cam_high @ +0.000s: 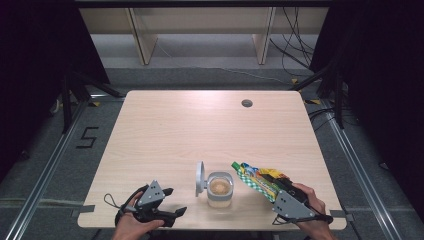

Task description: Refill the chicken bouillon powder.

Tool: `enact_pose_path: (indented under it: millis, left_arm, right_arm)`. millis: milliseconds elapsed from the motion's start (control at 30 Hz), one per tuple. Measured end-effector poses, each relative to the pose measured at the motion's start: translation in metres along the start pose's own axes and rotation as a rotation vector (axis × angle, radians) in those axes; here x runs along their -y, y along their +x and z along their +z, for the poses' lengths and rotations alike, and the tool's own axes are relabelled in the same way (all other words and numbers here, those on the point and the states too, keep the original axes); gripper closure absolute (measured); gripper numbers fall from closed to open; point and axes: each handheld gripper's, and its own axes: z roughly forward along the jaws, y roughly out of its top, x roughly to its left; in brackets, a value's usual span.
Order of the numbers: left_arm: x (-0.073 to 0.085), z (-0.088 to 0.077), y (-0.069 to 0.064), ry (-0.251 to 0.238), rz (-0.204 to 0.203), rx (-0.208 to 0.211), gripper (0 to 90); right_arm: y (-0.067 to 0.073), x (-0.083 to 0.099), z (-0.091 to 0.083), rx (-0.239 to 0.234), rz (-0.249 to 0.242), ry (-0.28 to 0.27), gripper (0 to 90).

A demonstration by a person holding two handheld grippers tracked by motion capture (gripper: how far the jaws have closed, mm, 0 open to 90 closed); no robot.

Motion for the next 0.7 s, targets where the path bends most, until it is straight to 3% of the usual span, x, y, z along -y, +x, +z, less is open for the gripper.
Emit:
enact_pose_path:
  millis: [300, 433, 567, 667, 700]
  left_arm:
    - [0.000, 0.000, 0.000, -0.001, -0.001, -0.001, 22.8]
    - [-0.001, -0.001, 0.000, 0.006, 0.003, -0.002, 22.7]
    - [-0.001, -0.001, 0.000, 0.006, 0.003, -0.002, 22.7]
    - [0.000, 0.000, -0.001, -0.005, -0.013, -0.001, 22.8]
    - [0.000, 0.000, -0.001, 0.003, -0.002, -0.006, 22.7]
  right_arm:
    - [-0.005, 0.011, 0.008, -0.038, 0.228, -0.054, 76.6]
    - [-0.006, 0.016, 0.013, -0.041, 0.263, -0.047, 77.0]
    - [-0.007, 0.023, 0.016, -0.051, 0.332, -0.042, 77.1]
    - [-0.010, 0.027, 0.018, -0.025, 0.381, -0.038, 77.1]
    - [-0.011, 0.029, 0.020, -0.008, 0.386, -0.046, 77.1]
